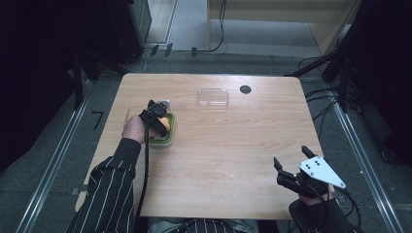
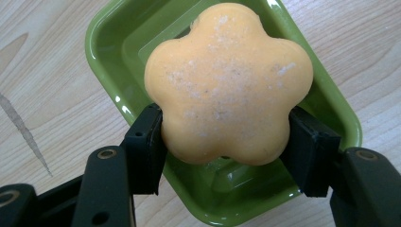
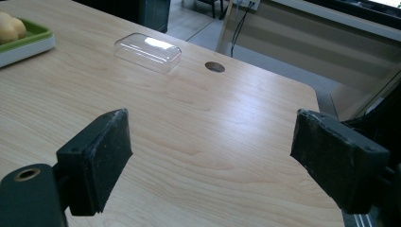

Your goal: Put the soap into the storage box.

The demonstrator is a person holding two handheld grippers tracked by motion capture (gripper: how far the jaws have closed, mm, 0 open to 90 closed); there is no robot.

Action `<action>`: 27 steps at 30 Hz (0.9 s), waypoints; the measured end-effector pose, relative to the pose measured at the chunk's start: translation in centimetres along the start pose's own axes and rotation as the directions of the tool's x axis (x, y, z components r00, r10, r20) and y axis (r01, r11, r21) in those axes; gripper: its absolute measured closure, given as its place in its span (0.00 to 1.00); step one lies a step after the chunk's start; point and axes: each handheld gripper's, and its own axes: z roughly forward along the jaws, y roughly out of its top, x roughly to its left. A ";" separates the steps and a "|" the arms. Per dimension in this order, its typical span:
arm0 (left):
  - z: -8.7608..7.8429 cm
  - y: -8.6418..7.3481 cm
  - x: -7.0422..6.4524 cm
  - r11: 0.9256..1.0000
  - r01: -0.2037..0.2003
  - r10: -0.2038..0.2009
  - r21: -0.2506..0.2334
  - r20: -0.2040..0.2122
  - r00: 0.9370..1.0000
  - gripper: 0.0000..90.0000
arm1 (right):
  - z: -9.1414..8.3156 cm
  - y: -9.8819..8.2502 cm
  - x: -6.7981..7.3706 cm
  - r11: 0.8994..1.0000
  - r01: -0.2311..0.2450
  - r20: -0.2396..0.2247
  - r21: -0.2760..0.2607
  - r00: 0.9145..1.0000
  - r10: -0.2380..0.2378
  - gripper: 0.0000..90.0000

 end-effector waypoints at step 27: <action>-0.2 -0.2 0.0 1.000 0.003 -0.003 0.004 -0.006 1.000 0.41 | 0.0 0.0 0.1 1.000 -0.003 0.000 0.000 1.000 0.003 0.15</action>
